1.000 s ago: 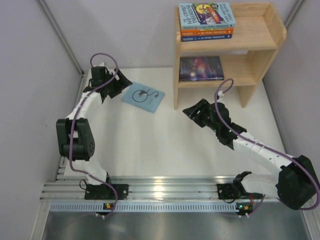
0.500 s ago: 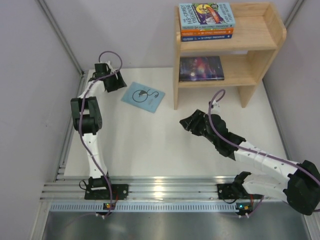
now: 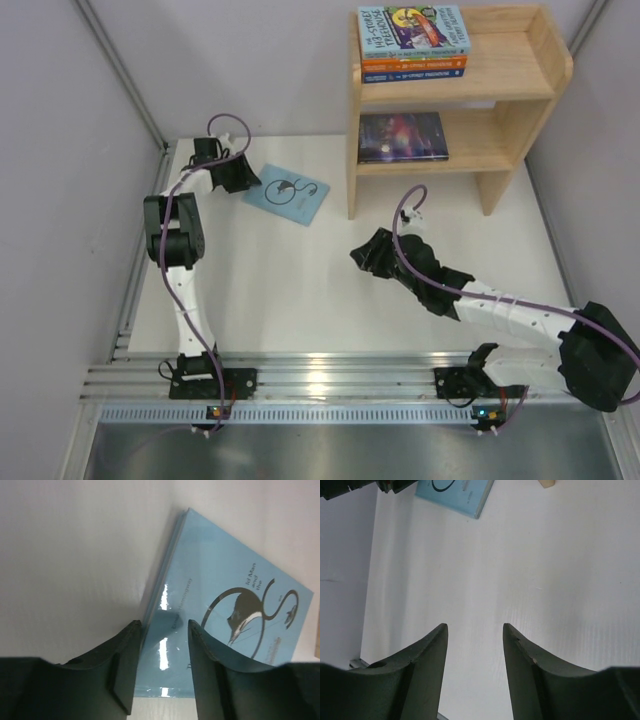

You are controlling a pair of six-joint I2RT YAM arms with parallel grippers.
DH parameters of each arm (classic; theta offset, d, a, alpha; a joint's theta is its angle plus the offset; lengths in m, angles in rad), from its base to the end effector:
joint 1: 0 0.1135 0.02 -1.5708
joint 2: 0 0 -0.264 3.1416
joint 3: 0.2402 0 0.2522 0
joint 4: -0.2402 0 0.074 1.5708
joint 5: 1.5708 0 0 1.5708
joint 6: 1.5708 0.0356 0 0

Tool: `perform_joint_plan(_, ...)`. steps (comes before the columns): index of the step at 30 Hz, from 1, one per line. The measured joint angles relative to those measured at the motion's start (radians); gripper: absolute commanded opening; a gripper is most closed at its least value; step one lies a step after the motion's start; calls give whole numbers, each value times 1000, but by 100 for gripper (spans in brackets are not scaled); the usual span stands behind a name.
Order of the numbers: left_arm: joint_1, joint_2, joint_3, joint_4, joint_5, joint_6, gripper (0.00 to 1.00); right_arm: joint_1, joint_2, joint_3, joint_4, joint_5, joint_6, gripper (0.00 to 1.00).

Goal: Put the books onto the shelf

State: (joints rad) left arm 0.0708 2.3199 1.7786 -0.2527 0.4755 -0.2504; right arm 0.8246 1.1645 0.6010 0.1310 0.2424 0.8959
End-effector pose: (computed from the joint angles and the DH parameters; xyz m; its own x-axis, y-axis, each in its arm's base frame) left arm 0.5146 0.0202 0.1567 -0.7529 -0.2742 -0.5982 0.0729 0.8687 -0.4900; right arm 0.1783 0.1802 0.2304 -0.6188 0.4472 -0.6458 -0.1308 0.7520 0.6460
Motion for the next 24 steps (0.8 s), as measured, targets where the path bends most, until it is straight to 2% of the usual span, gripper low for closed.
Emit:
perform_joint_plan(5,-1,-53,-97,21,-3,-4,32,5,2,-19,16,27,-6,47)
perform_joint_plan(11,-5,-183,-270,5,-55,-30,10,8,2,-55,37,35,-4,47)
perform_joint_plan(15,-11,-300,-416,-6,-90,-68,7,11,1,-87,53,35,-2,47)
perform_joint_plan(16,-16,-335,-459,-14,-107,-74,8,11,0,-93,56,35,-2,47)
perform_joint_plan(18,-36,-400,-517,-62,-146,-83,23,12,-10,-111,60,35,-2,47)
perform_joint_plan(19,-46,-420,-526,-80,-162,-87,31,12,-18,-118,61,35,-3,47)
perform_joint_plan(20,-56,-438,-526,-99,-178,-86,44,13,-29,-129,61,35,-3,48)
perform_joint_plan(21,-65,-452,-522,-107,-190,-82,51,13,-41,-138,62,36,-3,48)
perform_joint_plan(24,-76,-455,-449,-126,-209,-74,62,13,-81,-163,61,42,-3,50)
